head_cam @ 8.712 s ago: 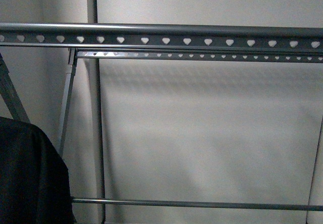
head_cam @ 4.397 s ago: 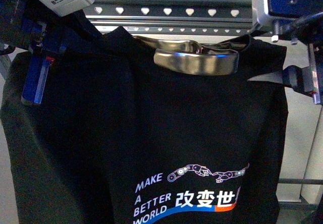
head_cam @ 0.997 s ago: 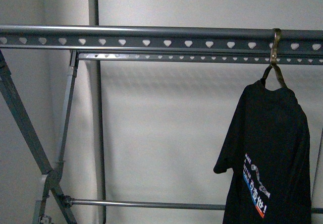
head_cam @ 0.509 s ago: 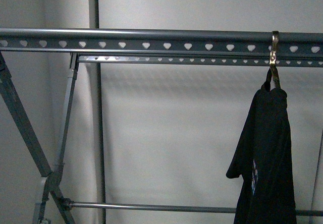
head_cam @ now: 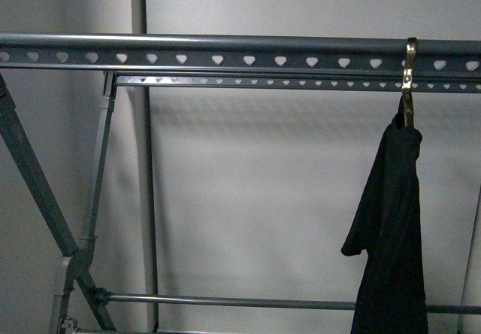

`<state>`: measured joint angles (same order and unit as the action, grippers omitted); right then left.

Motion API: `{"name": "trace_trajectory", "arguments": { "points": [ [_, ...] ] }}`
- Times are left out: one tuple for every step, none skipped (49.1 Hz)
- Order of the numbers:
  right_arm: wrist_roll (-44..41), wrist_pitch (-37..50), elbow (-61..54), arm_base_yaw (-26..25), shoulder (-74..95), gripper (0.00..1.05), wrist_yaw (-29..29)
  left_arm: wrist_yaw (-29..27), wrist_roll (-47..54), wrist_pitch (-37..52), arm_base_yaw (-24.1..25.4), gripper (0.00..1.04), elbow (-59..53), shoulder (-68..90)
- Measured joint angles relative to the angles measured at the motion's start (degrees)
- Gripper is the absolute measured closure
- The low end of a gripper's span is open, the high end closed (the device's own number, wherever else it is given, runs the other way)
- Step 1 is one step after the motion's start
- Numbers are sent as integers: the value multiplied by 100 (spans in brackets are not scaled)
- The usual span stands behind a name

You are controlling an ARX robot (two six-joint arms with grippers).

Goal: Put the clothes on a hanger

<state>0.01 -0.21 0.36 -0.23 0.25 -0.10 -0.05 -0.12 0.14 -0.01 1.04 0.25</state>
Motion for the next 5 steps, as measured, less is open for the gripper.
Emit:
{"name": "trace_trajectory", "arguments": {
  "points": [
    [0,0,0,0,0,65,0,2,0,0,0,62,0,0],
    [0,0,0,0,0,62,0,2,0,0,0,56,0,0],
    [0,0,0,0,0,56,0,2,0,0,0,53,0,0],
    [0,0,0,0,0,53,0,2,0,0,0,49,0,0],
    [0,0,0,0,0,48,0,2,0,0,0,44,0,0]
  ]
}}
